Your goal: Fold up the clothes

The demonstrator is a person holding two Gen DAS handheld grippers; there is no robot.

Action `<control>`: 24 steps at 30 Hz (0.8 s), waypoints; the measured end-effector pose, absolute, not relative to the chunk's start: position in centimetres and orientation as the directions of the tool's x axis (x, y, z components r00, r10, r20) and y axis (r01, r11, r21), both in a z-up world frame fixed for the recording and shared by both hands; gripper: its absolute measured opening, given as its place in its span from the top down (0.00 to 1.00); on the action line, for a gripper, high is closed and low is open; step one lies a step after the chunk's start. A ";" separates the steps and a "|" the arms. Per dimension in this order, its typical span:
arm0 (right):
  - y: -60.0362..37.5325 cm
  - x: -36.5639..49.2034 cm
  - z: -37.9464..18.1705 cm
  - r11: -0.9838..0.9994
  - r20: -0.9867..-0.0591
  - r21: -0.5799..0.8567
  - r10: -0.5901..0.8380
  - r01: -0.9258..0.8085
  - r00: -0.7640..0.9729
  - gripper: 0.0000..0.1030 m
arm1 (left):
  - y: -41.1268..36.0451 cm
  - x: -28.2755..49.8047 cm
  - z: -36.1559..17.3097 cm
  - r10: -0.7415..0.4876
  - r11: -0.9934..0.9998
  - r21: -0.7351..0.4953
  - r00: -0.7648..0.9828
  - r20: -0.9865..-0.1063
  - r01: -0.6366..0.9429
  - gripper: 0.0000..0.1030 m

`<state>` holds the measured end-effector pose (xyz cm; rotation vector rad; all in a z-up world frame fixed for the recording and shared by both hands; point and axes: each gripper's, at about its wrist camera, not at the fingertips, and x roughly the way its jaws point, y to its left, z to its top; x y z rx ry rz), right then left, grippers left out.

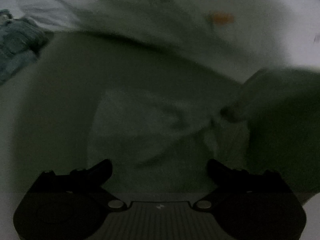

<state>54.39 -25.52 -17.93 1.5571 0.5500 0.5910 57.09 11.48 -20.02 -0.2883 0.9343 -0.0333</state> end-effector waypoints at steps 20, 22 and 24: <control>-13.0 52.7 -22.1 0.105 -0.188 0.979 0.792 0.173 0.581 0.52 | 27.4 50.0 -23.1 -0.124 0.897 -0.358 0.629 -0.767 -0.259 0.03; -13.2 52.5 -21.5 0.104 -0.178 0.982 0.787 0.158 0.591 0.49 | 26.7 50.5 -22.7 -0.158 0.900 -0.376 0.642 -0.751 -0.219 0.03; -14.4 52.6 -21.4 0.076 -0.164 0.983 0.756 0.165 0.634 0.48 | 25.3 50.7 -21.9 -0.192 0.906 -0.388 0.653 -0.733 -0.168 0.03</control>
